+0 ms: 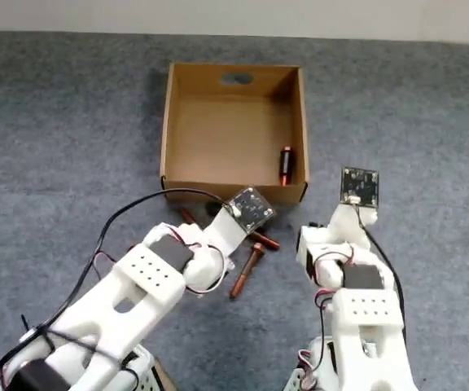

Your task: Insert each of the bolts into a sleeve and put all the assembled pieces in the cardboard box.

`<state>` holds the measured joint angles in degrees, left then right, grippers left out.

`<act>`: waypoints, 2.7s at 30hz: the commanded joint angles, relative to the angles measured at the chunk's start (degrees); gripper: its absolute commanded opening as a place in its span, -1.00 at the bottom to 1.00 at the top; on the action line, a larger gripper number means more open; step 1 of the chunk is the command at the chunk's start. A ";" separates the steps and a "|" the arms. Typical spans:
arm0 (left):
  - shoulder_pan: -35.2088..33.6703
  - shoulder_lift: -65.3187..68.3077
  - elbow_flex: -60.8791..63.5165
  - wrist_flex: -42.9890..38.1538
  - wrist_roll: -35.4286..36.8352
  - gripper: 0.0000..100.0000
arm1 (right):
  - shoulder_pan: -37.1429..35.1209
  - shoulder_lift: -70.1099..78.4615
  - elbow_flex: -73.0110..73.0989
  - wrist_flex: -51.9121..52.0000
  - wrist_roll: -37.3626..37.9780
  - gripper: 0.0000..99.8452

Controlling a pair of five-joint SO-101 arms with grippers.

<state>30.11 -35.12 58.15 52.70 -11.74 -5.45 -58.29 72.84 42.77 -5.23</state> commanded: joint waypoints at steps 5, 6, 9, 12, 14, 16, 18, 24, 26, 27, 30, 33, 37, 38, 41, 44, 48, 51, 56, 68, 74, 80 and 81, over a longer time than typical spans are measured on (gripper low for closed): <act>-2.68 -20.97 -3.82 4.13 -0.53 -0.98 | -3.56 -25.71 5.41 2.24 0.53 -0.99; -3.74 -23.78 -3.82 3.96 -0.53 -0.98 | -4.97 -28.44 6.20 2.24 0.53 -0.99; -6.90 -31.60 -3.74 -0.44 -0.53 -0.98 | -8.57 -34.68 7.16 2.24 0.53 -0.99; -8.66 -37.76 -3.74 -6.15 -0.44 -0.98 | -11.56 -37.85 6.90 2.15 0.53 -0.99; -8.75 -41.01 -3.65 -9.67 -0.35 -0.98 | -13.23 -38.73 6.81 1.45 0.53 -0.99; -8.48 -43.56 -3.65 -12.40 -0.35 -0.98 | -14.20 -38.81 6.90 -1.63 0.53 -0.99; -8.48 -45.58 -3.65 -15.12 -0.35 -0.98 | -14.73 -38.81 7.43 -5.93 0.53 -0.99; -8.84 -46.81 -3.65 -24.97 9.76 -0.98 | -14.81 -38.81 7.60 -18.86 0.53 -0.99; -8.48 -46.73 -3.38 -28.57 13.36 -0.98 | -14.81 -38.81 7.60 -20.62 0.44 -0.99; -8.48 -46.73 -3.30 -30.86 14.59 -0.98 | -14.81 -38.81 7.60 -20.62 0.44 -0.99; -8.40 -46.64 -3.30 -35.87 17.14 -0.98 | -14.81 -38.81 8.22 -20.70 0.44 -0.99; -8.40 -45.76 -3.30 -40.09 18.29 -0.98 | -14.81 -38.90 10.15 -20.88 0.35 -0.99; -7.69 -37.76 -4.26 -46.51 20.75 -0.98 | -14.81 -38.99 11.03 -20.88 0.44 -0.99; -6.73 -34.95 -4.97 -48.00 20.92 -0.98 | -14.81 -39.08 11.03 -20.88 0.44 -0.99; -2.95 -26.68 -9.45 -49.93 20.84 -0.98 | -14.81 -38.99 11.03 -20.88 0.44 -0.98; 0.04 -20.97 -14.37 -49.76 20.84 -0.98 | -14.81 -38.81 12.62 -23.87 0.44 -0.98; 2.68 -15.87 -16.66 -49.85 20.84 -0.98 | -14.81 -38.81 15.25 -30.11 0.53 -0.98; 3.21 -13.05 -17.54 -49.93 20.75 -0.98 | -14.81 -38.81 15.87 -31.87 0.53 -0.98; 3.21 -10.15 -17.71 -49.93 20.75 -0.98 | -14.81 -38.81 15.87 -31.87 0.62 -0.98; 4.09 -9.19 -17.45 -49.76 20.84 -0.98 | -14.81 -38.81 15.96 -31.87 0.62 -0.98; 6.73 -9.19 -17.36 -49.76 20.84 -0.98 | -14.81 -39.08 15.96 -31.87 0.62 -0.98; 6.46 -8.40 -16.48 -49.76 20.84 -0.98 | -14.81 -39.16 15.96 -31.87 0.62 -0.98; 6.29 -8.13 -16.22 -49.76 20.84 -0.98 | -14.81 -39.16 15.96 -31.87 0.62 -0.98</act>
<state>36.18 -43.65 43.91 4.44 8.84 -19.96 -96.70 89.10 12.44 -5.23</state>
